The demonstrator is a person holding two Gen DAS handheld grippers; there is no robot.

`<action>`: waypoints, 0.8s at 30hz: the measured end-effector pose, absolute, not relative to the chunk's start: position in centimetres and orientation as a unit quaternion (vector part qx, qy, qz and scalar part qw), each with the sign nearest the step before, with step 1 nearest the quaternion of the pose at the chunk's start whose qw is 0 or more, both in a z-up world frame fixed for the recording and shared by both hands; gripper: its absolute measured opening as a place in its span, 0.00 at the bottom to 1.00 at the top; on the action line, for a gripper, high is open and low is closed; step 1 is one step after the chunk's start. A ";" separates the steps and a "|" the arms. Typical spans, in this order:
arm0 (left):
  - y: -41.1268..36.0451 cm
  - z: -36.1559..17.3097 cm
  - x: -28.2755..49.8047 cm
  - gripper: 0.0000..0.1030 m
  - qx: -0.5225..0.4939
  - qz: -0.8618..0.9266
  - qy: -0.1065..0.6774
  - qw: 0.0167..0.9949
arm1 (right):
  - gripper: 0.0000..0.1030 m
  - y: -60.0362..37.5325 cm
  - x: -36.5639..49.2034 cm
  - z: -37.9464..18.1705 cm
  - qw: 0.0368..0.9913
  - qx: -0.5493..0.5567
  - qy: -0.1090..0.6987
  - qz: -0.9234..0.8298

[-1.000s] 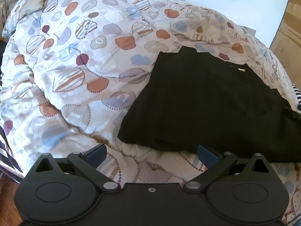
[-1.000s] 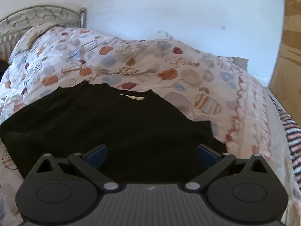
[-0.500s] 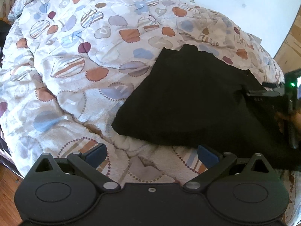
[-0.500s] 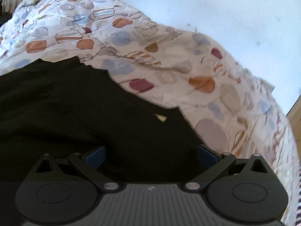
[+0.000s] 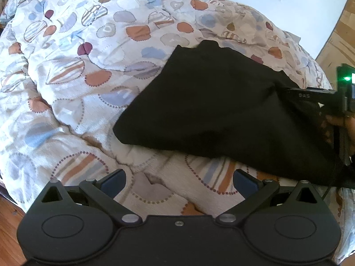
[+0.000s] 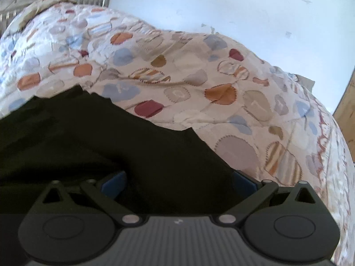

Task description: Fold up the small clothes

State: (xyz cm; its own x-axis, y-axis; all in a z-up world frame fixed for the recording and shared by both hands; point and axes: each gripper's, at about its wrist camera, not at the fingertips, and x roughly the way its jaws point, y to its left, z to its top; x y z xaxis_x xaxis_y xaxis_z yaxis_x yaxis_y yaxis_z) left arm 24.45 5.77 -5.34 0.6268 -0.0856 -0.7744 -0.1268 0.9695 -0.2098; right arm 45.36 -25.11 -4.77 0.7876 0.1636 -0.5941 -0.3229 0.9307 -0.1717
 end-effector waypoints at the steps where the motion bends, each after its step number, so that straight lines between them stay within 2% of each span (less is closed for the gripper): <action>1: 5.7 -5.3 24.4 0.99 -0.124 0.010 0.431 0.894 | 1.00 -25.5 44.6 -4.3 0.938 -0.122 0.298 0.130; 5: 5.2 -5.1 24.2 0.99 -0.128 0.006 0.426 0.895 | 1.00 -26.4 40.8 -3.3 0.946 -0.070 0.297 0.109; 11: 5.2 -4.8 23.9 0.99 -0.141 0.004 0.421 0.896 | 1.00 -26.8 33.7 -3.1 0.967 -0.023 0.245 0.062; 24: 5.9 -5.1 23.4 0.99 -0.166 0.018 0.425 0.890 | 1.00 -22.9 26.6 -4.7 0.973 -0.029 0.225 0.035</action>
